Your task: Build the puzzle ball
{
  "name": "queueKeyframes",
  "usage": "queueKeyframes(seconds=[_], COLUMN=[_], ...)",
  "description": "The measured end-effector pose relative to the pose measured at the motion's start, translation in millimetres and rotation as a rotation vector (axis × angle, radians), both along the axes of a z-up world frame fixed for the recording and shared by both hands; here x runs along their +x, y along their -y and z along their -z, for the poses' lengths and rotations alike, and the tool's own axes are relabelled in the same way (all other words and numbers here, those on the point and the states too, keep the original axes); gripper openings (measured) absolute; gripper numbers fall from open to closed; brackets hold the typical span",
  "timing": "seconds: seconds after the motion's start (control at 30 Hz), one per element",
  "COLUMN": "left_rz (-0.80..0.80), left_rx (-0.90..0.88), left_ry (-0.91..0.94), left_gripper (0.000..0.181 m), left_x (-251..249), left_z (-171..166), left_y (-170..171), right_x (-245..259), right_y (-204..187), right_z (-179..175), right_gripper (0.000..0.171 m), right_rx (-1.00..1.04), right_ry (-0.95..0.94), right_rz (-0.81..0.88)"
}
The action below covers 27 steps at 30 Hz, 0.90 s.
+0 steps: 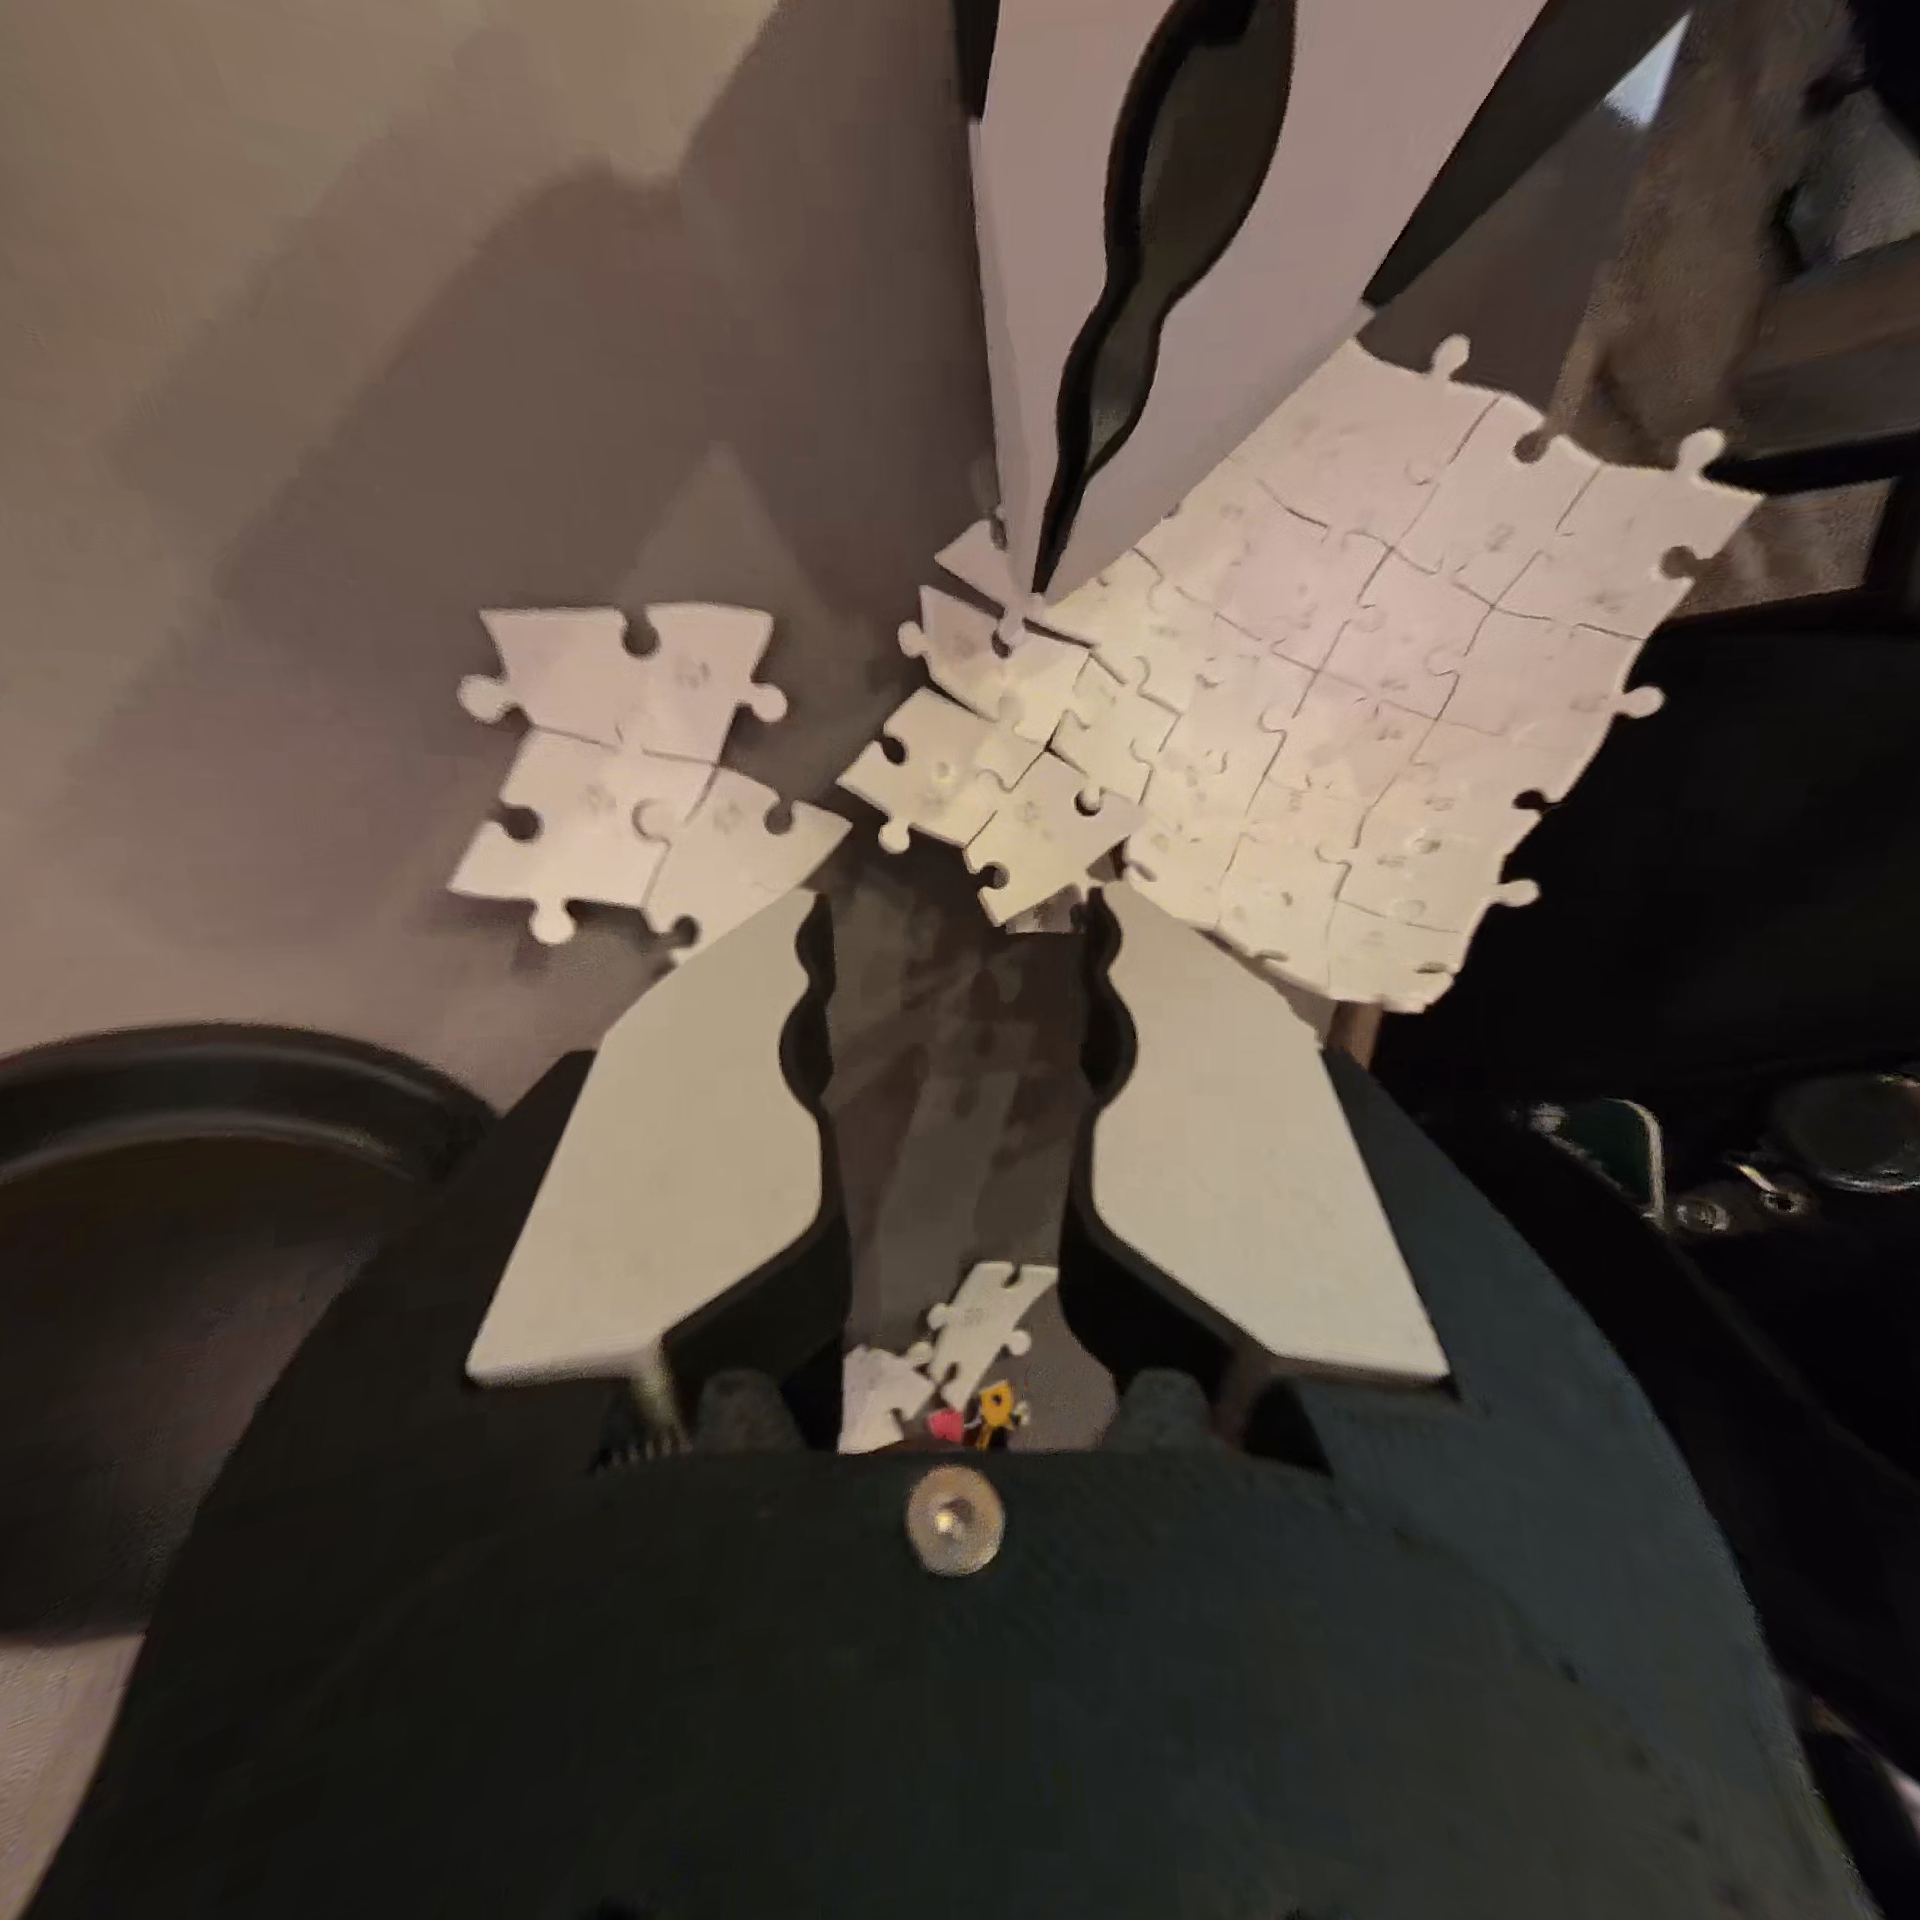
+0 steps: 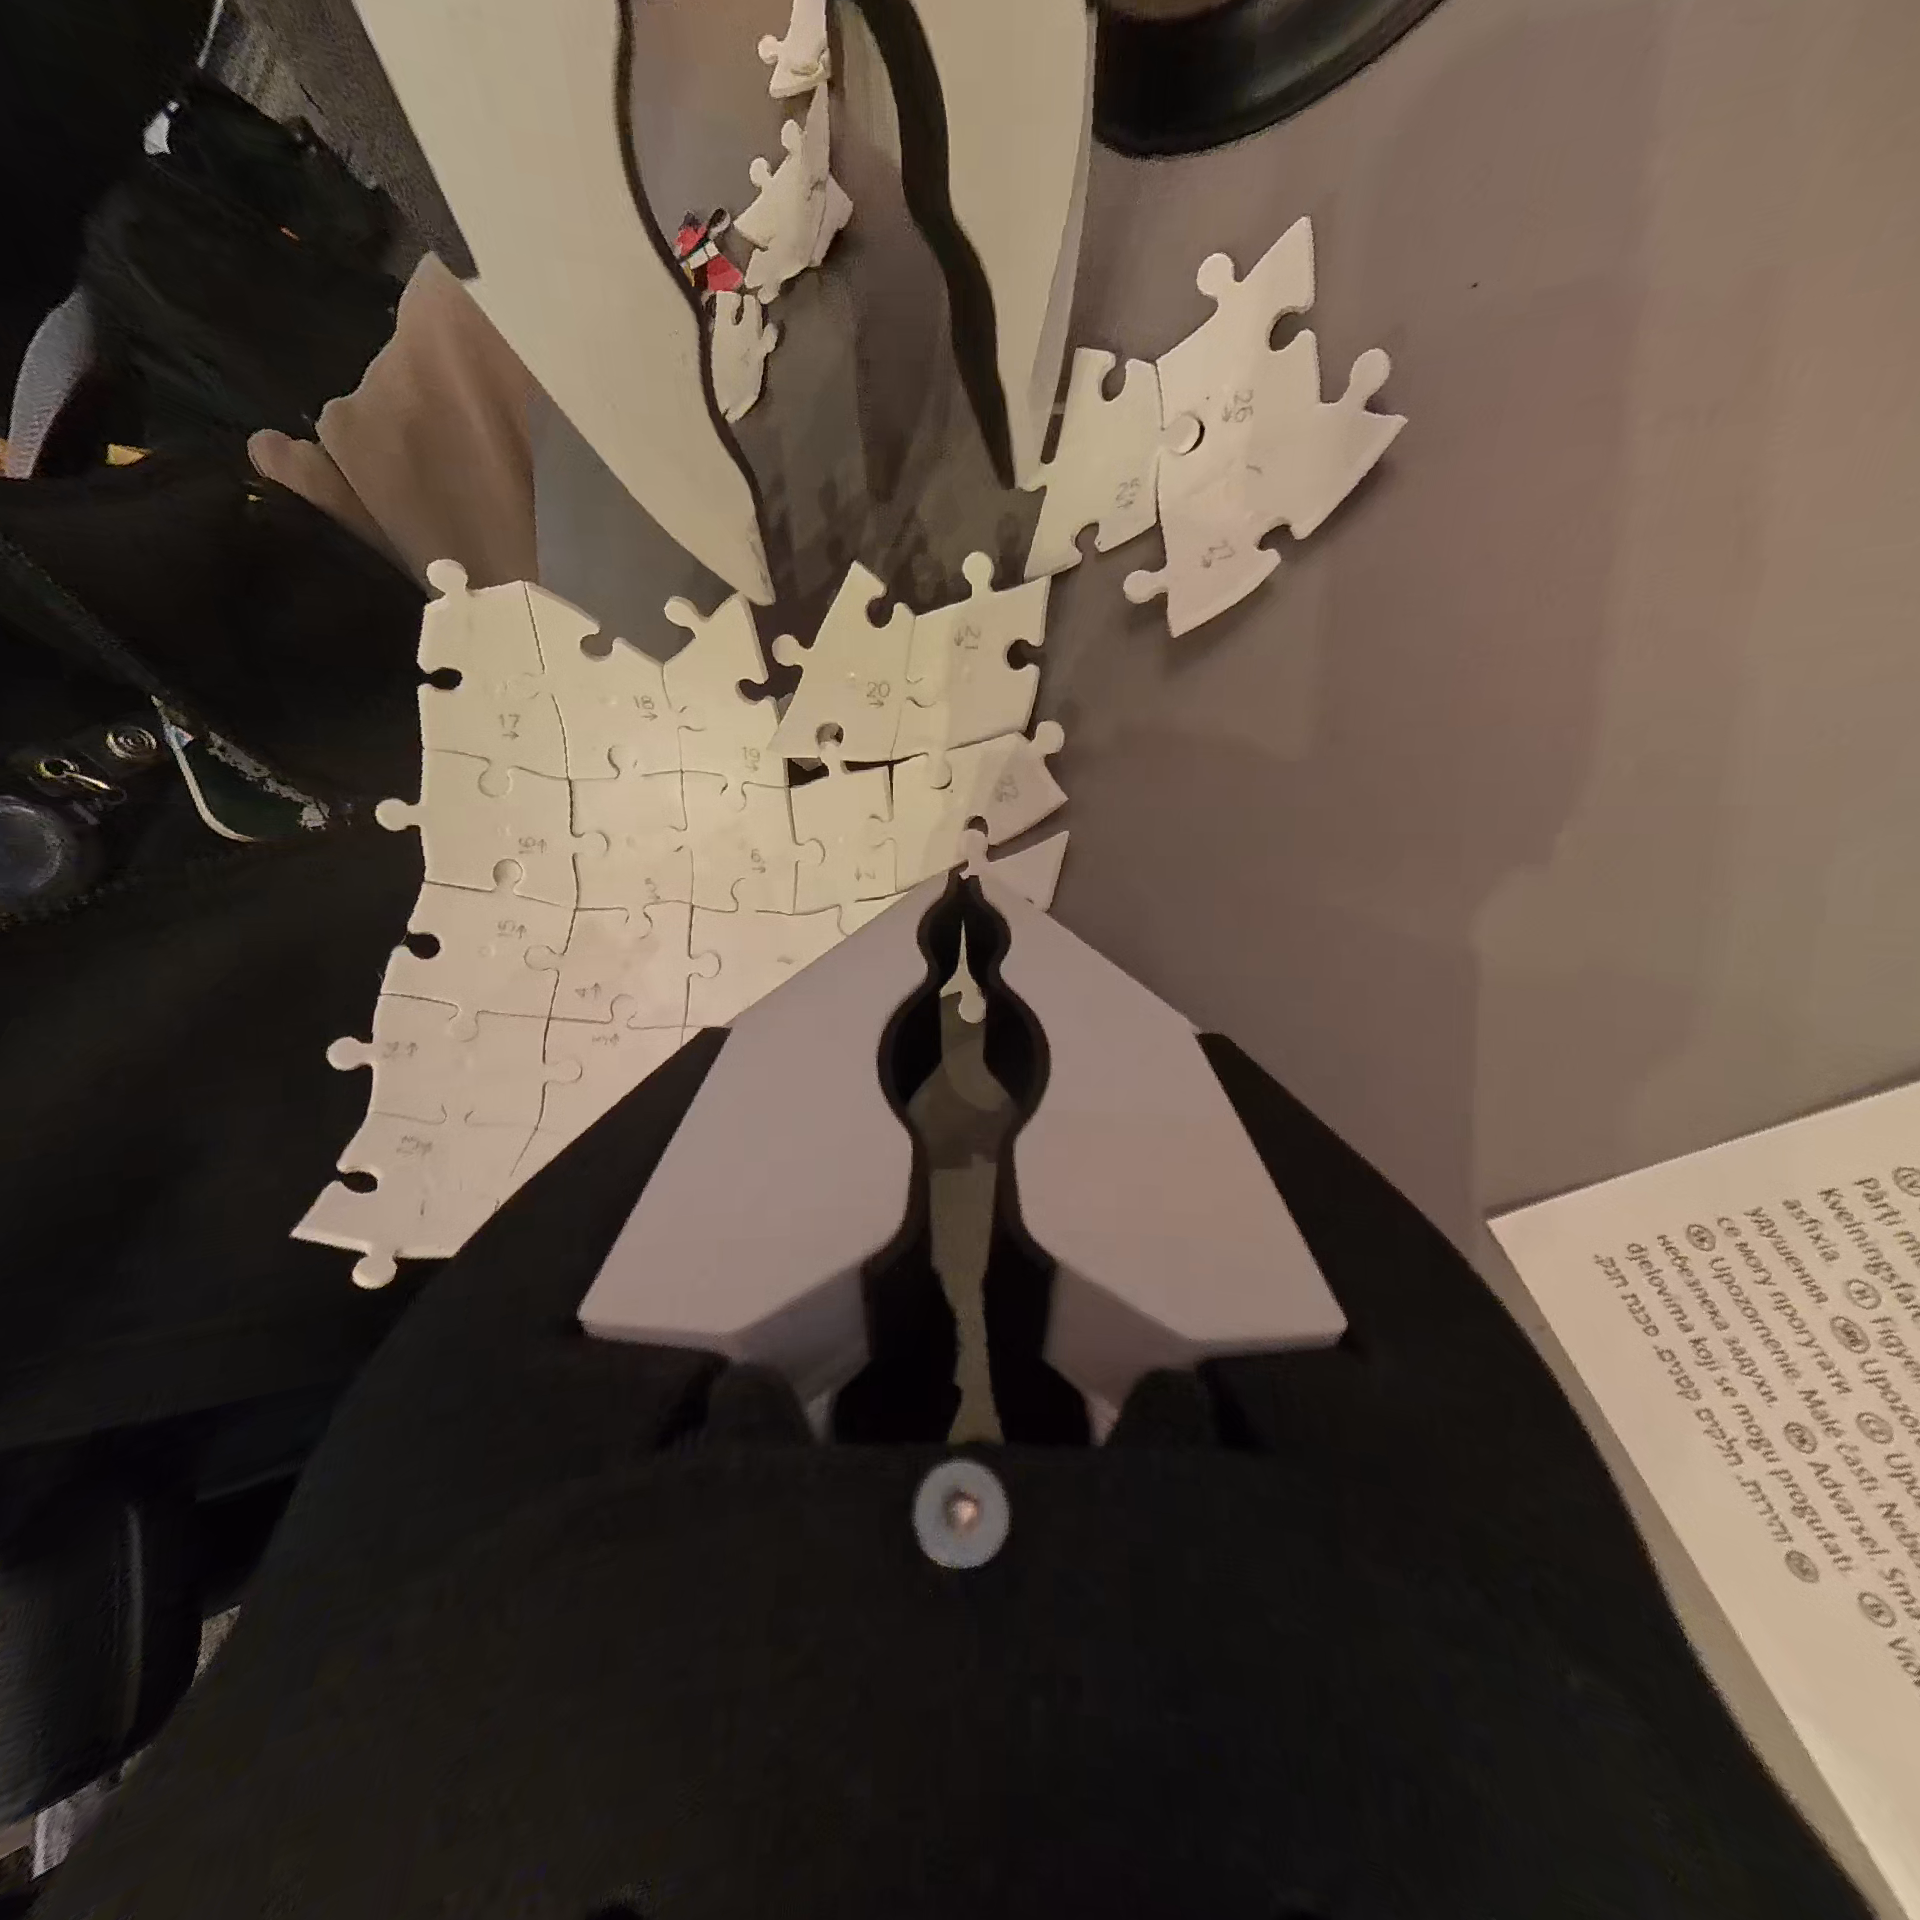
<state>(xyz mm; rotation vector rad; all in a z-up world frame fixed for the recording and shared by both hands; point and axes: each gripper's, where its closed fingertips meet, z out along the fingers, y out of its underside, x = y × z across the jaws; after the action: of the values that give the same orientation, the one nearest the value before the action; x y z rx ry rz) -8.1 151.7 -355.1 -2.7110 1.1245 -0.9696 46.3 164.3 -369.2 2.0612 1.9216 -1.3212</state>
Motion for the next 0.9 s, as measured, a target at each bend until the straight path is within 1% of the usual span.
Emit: queueKeyframes(seconds=[0.13, 0.33, 0.43, 0.47, 0.73, 0.8, 0.9], left_rz=[-0.113, -0.182, -0.205, -0.217, -0.201, -0.214, -0.222], left_rx=[-0.123, -0.180, -0.191, -0.201, -0.220, -0.226, -0.232], left_ry=[0.156, 0.273, 0.309, 0.336, 0.323, 0.325, 0.334], left_gripper=[0.041, 0.042, 0.038, 0.033, 0.026, 0.020, 0.019], left_x=[10.7, 24.7, 26.7, 28.3, 39.4, 40.3, 40.0], left_z=[0.0, -3.0, -6.1, -9.1, 3.1, 6.3, 6.5], left_y=[7.4, 6.4, 3.5, 2.2, 10.1, 9.2, 8.6], right_x=[-0.6, -0.8, -0.8, -1.0, -3.1, -3.7, -4.1], right_y=[2.4, 6.1, 6.5, 6.6, 8.6, 8.7, 8.8], right_z=[-0.1, -0.1, -0.2, -0.2, -0.3, -0.3, -0.4], right_gripper=[0.000, 0.000, 0.000, 0.000, 0.000, 0.000, 0.000], right_rx=[-0.010, -0.004, 0.008, 0.014, 0.046, 0.054, 0.067], right_ry=[-0.019, -0.036, -0.043, -0.047, -0.061, -0.062, -0.072], right_rz=[0.014, 0.020, 0.018, 0.018, 0.016, 0.015, 0.010])
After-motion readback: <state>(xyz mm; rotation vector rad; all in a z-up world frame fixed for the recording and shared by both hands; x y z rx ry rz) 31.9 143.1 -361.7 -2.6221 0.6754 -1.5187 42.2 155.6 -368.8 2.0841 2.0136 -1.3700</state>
